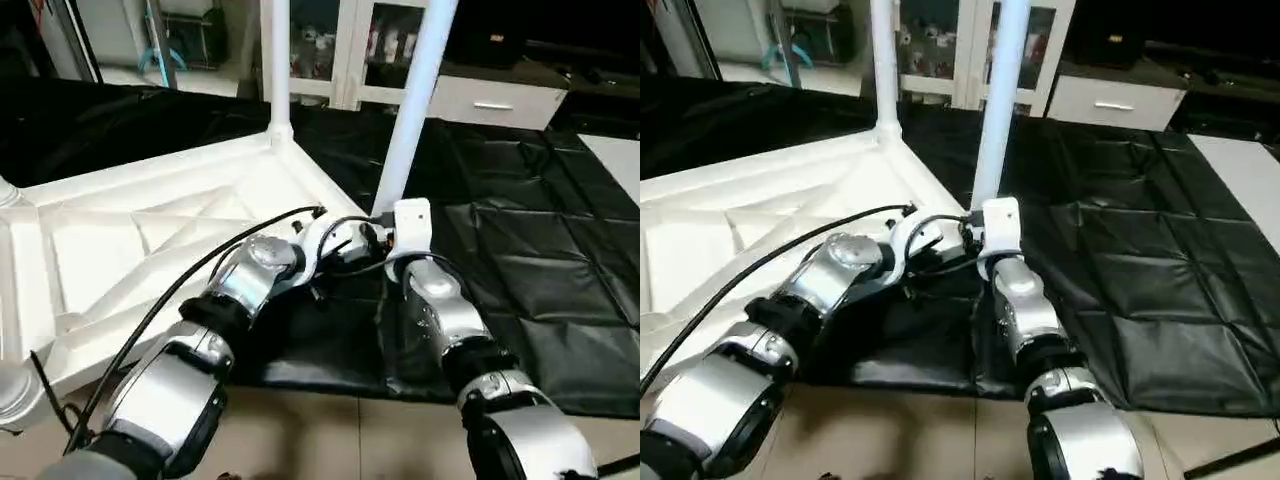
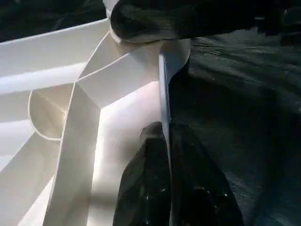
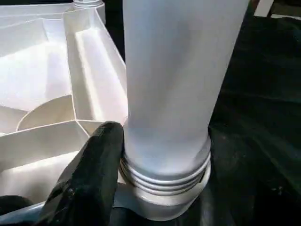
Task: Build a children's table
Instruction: Rotate leg to tighten
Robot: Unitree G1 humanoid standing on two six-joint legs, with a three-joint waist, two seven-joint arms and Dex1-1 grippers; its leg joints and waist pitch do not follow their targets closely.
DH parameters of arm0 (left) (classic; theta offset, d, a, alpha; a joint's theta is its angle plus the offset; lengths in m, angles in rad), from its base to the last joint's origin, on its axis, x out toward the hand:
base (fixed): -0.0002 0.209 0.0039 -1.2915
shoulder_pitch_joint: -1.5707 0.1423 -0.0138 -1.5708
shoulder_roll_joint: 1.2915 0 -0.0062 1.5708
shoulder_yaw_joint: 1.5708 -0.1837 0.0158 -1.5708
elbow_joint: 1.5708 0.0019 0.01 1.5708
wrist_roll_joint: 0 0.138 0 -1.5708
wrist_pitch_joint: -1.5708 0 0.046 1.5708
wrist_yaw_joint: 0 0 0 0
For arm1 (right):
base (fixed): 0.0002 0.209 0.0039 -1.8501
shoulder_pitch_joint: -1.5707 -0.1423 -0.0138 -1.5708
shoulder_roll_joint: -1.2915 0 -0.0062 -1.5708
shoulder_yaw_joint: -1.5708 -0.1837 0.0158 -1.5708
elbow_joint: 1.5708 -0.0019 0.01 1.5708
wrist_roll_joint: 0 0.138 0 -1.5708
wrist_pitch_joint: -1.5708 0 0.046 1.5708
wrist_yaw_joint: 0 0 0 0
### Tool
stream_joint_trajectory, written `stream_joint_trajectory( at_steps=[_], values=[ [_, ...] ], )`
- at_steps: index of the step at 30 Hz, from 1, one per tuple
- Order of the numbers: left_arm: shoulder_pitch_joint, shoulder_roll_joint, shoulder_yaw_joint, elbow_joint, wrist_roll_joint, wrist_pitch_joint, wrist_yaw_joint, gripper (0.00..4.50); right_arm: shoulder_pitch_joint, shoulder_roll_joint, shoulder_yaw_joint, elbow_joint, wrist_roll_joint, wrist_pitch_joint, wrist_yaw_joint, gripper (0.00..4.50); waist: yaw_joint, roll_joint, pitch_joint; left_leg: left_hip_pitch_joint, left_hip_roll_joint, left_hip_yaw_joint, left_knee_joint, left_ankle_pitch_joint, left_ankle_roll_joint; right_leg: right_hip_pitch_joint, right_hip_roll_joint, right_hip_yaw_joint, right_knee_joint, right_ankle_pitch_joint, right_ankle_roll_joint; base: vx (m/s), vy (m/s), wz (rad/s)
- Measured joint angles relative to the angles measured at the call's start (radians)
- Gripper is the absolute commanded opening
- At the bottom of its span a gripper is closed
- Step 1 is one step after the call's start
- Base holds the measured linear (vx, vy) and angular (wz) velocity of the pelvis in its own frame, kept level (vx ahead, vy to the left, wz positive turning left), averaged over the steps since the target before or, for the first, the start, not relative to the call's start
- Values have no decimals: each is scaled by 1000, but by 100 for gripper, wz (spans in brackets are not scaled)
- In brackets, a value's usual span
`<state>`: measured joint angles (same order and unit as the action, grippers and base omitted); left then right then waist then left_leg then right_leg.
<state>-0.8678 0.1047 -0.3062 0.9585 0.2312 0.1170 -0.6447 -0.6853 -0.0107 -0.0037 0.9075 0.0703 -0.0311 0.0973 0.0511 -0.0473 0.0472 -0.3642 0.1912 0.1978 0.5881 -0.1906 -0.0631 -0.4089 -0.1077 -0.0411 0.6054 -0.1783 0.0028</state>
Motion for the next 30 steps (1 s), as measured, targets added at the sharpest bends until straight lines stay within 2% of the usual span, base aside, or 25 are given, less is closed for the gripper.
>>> stream_joint_trajectory(
  at_steps=[1, 2, 3, 4, 7, 9, 13, 16, 19, 22, 30],
  values=[
    [-2, 6, -8, 1, 1, -17, 0, 0, 3, -17, -3, -6, 11, -4, 45, 261, 3, 0, 0, -3, 0, 0, 0, 0, 0, -3, 0, 0, 0, 0, 0, 0, 0, 0],
    [-2, 10, -14, 2, 4, -29, -1, 0, 14, -36, -5, -20, 22, -2, 85, 292, 7, 0, 0, -5, 0, 0, 0, 0, 1, -5, 0, 0, 0, 0, 0, 0, 0, 0],
    [-2, 14, -19, 4, 6, -43, -4, 0, 28, -51, -7, -38, 34, 1, 119, 292, 11, 1, 1, -5, 0, 0, 0, 1, 2, -5, 0, 0, 0, 0, 0, 0, 0, 0],
    [-2, 20, -22, 7, 10, -59, -6, 0, 37, -60, -7, -56, 43, 4, 149, 324, 11, 2, 1, -6, 0, 1, 0, 4, 6, -7, 0, 0, 1, 0, 0, 0, 0, 0],
    [-2, 51, -22, 21, 15, -102, -9, 0, 95, -82, 14, -166, 58, 29, 270, 347, 1, 1, 2, -6, 2, 1, 1, 4, 6, -9, 2, 0, 3, 0, 0, 0, 0, 0],
    [1, 63, -22, 21, 18, -126, -29, 0, 114, -96, 14, -202, 71, 45, 305, 358, 1, 2, 4, -6, 2, 1, 1, 3, 5, -10, 2, 0, 4, 0, 0, 0, 0, 0],
    [45, 126, -32, -44, -5, -197, -202, 0, 174, -211, 36, -331, 136, 125, 512, 388, 10, 2, 4, -6, 2, 1, 0, 2, 4, -9, 2, 0, 2, 0, 0, 0, 0, 0],
    [71, 173, -45, -68, -25, -269, -312, 0, 201, -275, 54, -407, 164, 151, 647, 414, 15, 3, 4, -6, 3, 1, 0, 3, 4, -9, 2, 0, 3, 0, 0, 0, 0, 0],
    [102, 201, -61, -122, -58, -296, -426, 0, 236, -351, 80, -461, 176, 159, 793, 445, 32, 3, 4, -6, 2, 2, 1, 0, 1, -8, 0, 0, 2, 0, 0, 0, 0, 0],
    [133, 226, -61, -175, -90, -293, -531, 0, 269, -413, 99, -483, 183, 181, 902, 445, 40, 3, 4, -4, 1, 4, 2, 0, 1, -6, -2, 1, 2, 0, 0, 0, 0, 0],
    [169, 270, -65, -239, -127, -264, -663, 0, 300, -450, 170, -514, 189, 193, 1029, 445, 39, 3, 4, -3, 2, 4, 2, 0, 1, -5, -2, 0, 5, 0, 0, 0, 0, 0]
  ],
)
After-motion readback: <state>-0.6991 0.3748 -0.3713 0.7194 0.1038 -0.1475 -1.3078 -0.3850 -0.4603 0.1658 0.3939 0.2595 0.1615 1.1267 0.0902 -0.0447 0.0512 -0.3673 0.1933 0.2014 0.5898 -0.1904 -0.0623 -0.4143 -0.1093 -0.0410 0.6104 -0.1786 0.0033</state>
